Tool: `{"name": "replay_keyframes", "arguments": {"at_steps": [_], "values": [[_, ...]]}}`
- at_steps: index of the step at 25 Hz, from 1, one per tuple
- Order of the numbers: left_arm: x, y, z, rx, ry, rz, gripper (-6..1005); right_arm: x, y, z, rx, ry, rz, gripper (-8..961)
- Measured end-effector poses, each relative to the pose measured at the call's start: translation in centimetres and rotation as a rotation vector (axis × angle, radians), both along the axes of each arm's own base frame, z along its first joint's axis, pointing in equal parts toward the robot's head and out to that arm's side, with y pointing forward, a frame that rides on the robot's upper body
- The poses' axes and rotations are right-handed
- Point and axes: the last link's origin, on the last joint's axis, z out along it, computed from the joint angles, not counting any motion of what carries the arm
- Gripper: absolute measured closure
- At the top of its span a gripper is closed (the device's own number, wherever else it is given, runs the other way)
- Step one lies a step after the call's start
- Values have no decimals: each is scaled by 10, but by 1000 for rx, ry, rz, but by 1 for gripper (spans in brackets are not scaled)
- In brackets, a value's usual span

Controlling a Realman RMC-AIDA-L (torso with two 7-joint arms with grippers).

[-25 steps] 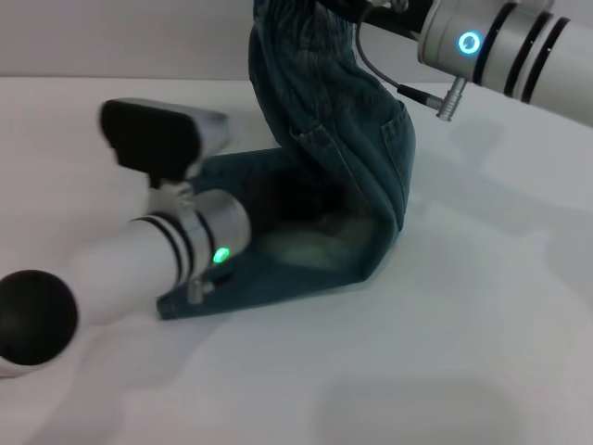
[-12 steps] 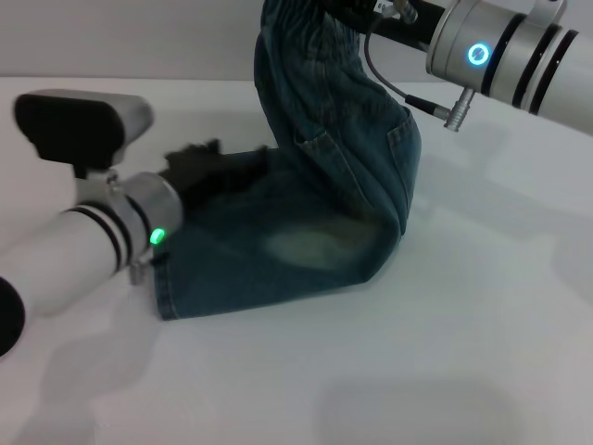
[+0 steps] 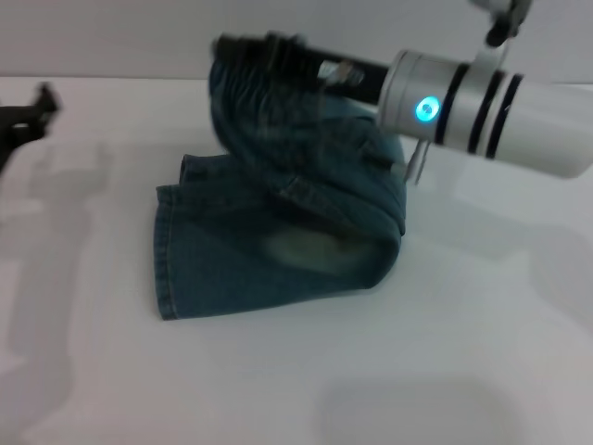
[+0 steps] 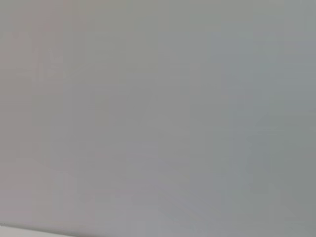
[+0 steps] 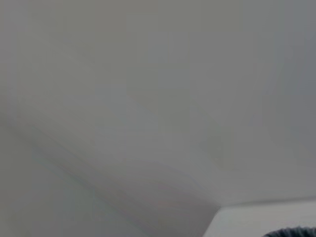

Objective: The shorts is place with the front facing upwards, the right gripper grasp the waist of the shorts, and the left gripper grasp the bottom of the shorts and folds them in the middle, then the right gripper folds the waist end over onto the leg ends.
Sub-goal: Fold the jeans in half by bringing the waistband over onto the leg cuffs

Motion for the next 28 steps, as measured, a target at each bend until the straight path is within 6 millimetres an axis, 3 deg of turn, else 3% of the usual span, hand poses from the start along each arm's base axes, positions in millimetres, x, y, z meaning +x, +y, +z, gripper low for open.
{"name": "replay_keyframes", "arguments": {"at_steps": [8,14,24,28], "values": [[-10,-6,8,45,8,27,268,-3,-25,-37,-107,-67,29,946],[-1,1,5,37,9,2,268,9,-25,-56,-144,-135,-29,925],[7,6,-6,1,17,-21,268,8,-25,-54,-137,-146,33,712],[7,6,-9,-5,18,-20,268,16,-21,-45,-4,-183,94,627]]}}
